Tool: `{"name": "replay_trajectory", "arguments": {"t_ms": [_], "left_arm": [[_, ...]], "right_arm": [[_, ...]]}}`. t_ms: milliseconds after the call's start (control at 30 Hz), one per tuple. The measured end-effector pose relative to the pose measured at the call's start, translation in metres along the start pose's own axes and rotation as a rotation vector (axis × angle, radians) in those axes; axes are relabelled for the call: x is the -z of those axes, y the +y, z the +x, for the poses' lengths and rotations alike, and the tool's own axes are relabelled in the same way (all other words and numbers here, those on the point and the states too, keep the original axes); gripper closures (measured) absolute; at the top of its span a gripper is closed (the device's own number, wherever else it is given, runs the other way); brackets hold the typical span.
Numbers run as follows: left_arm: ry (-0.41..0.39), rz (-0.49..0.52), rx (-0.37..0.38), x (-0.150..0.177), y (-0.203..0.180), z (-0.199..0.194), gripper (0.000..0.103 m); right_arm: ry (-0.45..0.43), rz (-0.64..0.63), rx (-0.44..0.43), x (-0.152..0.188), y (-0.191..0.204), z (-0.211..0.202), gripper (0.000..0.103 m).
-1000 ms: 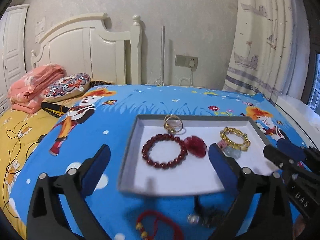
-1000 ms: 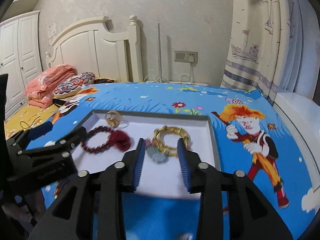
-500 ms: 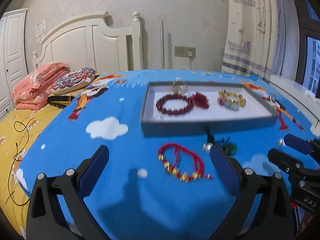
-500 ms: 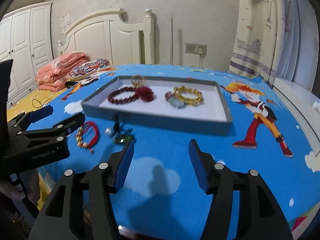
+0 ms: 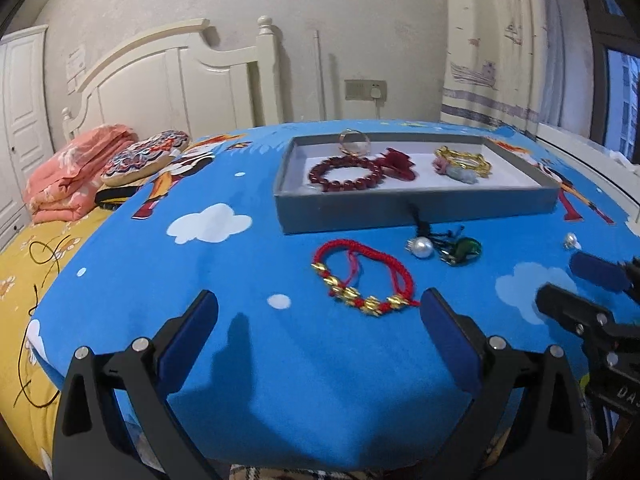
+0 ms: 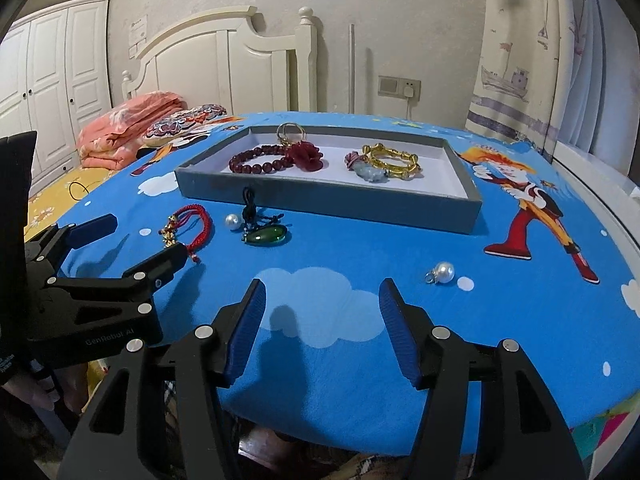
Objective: Organize jewelry
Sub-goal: 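Withdraw both open tools from the tray toward the remaining jewelry, then grasp the red gold-bead string bracelet with the left tool while the right grasps the green pendant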
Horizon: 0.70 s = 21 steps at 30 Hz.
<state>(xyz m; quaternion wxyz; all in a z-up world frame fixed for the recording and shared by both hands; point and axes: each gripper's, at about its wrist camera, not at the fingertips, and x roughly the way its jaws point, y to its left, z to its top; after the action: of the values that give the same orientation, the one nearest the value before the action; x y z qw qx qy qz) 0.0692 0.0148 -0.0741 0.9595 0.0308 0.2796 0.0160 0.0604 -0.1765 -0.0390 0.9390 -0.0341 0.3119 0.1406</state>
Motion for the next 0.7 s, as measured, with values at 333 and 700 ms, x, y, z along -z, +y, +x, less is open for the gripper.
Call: {"name": "replay_trajectory", "arguments": {"t_ms": [333,700], "left_arm": [[0.043,-0.007,-0.025,-0.016,0.003,0.021,0.005],[0.042,-0.045,-0.053,-0.006,0.033,0.011,0.005]], "right_arm": [[0.005,-0.014,-0.005,0.003,0.003,0.003,0.046],[-0.011,-0.070,-0.042,-0.007,0.020,0.006,0.046]]}}
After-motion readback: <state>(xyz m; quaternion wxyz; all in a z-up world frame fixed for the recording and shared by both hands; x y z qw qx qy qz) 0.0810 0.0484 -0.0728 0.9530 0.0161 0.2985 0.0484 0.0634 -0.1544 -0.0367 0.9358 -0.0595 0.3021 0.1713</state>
